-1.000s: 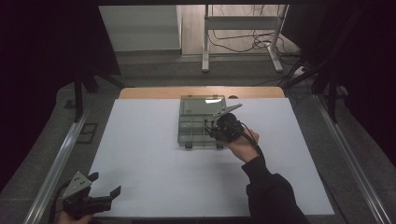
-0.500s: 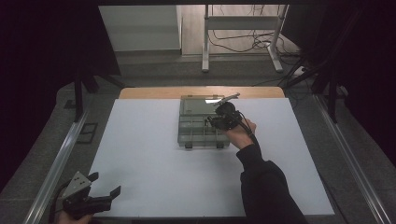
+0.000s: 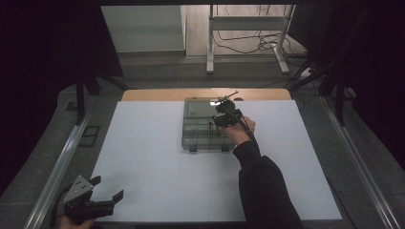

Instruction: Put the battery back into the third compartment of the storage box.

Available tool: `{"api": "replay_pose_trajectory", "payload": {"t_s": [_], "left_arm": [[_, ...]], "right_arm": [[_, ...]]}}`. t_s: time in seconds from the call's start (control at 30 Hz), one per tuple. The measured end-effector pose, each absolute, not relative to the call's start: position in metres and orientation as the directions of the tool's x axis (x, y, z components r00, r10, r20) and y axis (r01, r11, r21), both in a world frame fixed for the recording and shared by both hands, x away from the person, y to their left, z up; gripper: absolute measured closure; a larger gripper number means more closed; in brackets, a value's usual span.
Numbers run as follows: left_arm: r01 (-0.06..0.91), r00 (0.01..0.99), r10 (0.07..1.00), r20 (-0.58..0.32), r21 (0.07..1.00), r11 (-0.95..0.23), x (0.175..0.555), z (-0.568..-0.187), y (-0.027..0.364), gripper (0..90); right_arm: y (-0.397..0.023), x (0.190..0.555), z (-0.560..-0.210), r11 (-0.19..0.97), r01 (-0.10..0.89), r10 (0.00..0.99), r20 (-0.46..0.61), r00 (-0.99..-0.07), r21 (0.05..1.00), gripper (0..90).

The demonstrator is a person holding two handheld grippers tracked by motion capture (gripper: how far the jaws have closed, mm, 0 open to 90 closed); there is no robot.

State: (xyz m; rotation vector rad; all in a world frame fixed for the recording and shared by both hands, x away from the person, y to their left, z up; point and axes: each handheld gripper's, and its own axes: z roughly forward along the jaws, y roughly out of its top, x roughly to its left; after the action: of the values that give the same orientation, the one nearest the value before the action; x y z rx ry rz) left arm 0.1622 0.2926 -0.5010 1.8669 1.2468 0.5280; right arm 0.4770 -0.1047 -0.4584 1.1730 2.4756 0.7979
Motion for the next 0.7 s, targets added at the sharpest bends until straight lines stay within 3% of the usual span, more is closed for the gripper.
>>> {"api": "replay_pose_trajectory", "payload": {"t_s": [0.17,0.5,0.7], "left_arm": [[0.56,0.427,0.9,-0.089,0.807,-0.186,0.162,-0.501,0.293,3.4],[0.56,0.428,0.9,-0.085,0.806,-0.191,0.162,-0.501,0.292,3.4],[0.562,0.427,0.9,-0.086,0.805,-0.19,0.162,-0.501,0.292,3.4]], "right_arm": [[-0.102,0.484,-0.467,0.509,0.633,0.79,-0.024,-0.612,0.584,74.7],[-0.108,0.474,-0.454,0.503,0.599,0.771,-0.01,-0.636,0.623,51.6],[-0.114,0.458,-0.444,0.523,0.548,0.734,-0.018,-0.679,0.652,45.1]]}}
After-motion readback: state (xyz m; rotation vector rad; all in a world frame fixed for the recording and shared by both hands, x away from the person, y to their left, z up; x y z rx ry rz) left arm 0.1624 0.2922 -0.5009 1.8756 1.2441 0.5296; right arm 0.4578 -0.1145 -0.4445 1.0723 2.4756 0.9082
